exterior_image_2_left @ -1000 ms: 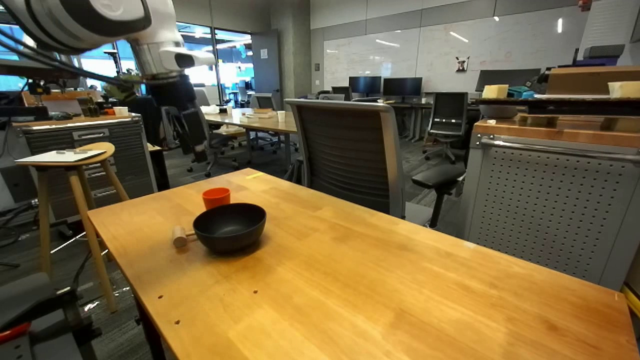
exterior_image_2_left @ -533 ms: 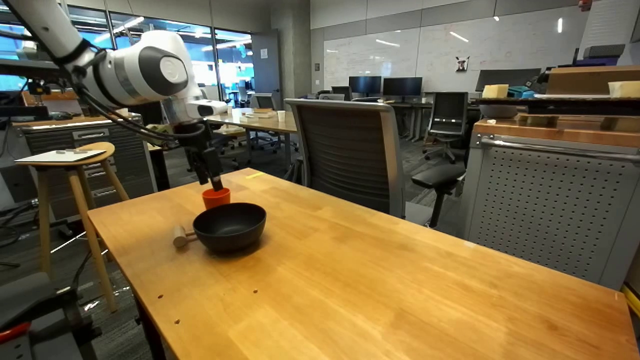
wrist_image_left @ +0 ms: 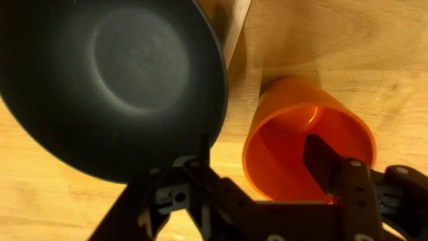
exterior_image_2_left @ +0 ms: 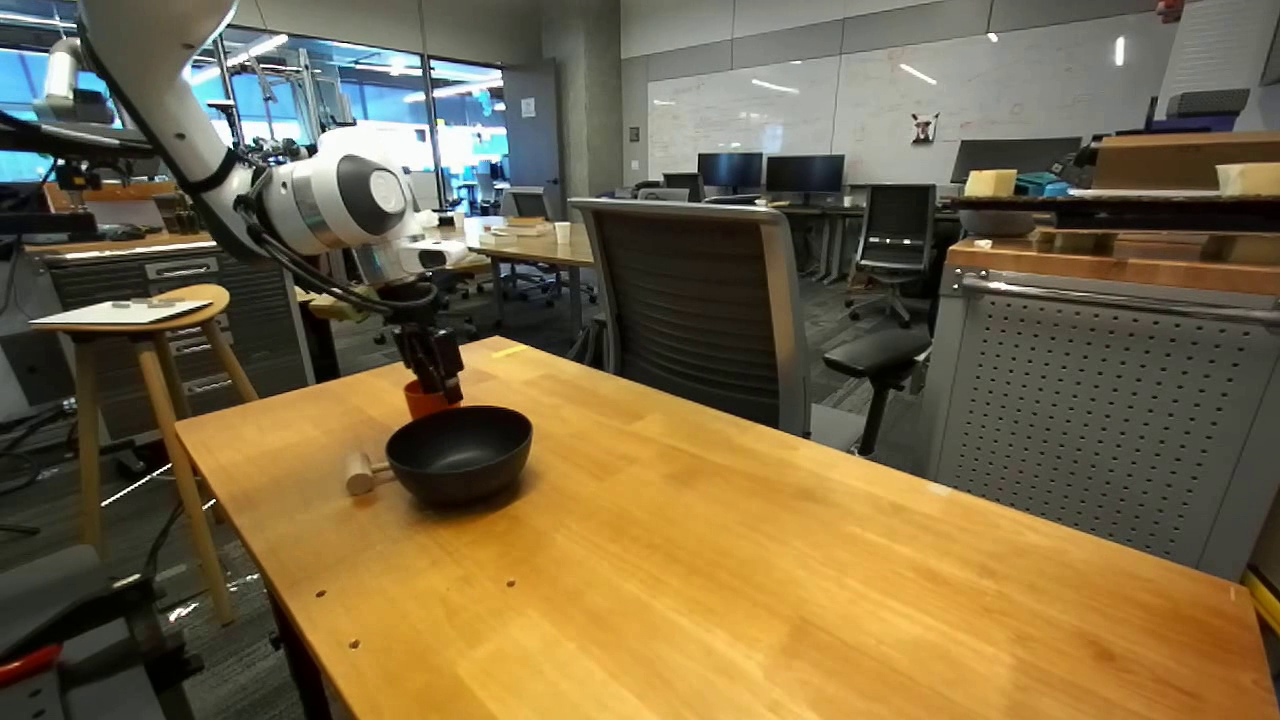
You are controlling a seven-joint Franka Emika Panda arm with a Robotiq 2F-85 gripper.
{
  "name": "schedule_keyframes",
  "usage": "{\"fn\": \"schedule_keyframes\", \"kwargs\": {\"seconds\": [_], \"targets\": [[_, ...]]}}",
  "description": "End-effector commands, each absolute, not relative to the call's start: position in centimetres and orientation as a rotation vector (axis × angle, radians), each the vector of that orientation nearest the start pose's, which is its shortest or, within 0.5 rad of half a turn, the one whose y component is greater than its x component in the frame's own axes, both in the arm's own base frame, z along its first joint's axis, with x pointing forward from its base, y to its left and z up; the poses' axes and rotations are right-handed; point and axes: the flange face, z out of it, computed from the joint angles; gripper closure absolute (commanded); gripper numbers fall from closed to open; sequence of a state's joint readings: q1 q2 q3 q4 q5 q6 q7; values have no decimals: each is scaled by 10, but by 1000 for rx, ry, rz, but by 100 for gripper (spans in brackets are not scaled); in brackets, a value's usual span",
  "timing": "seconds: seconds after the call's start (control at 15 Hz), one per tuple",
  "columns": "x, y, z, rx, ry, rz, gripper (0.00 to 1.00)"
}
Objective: Put the cup in the bowl
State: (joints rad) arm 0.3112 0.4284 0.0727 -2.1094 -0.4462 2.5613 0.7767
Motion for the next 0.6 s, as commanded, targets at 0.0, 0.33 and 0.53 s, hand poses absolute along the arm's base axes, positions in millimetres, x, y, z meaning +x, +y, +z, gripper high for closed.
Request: {"fn": "schedule_keyframes", "kwargs": {"seconds": [0.0,0.33,0.53], "targets": [[548,234,212,-3332,90,-167,58],[547,221,212,-3397,128,-93,95],[548,207,220,-3418,166,-65,95]]}}
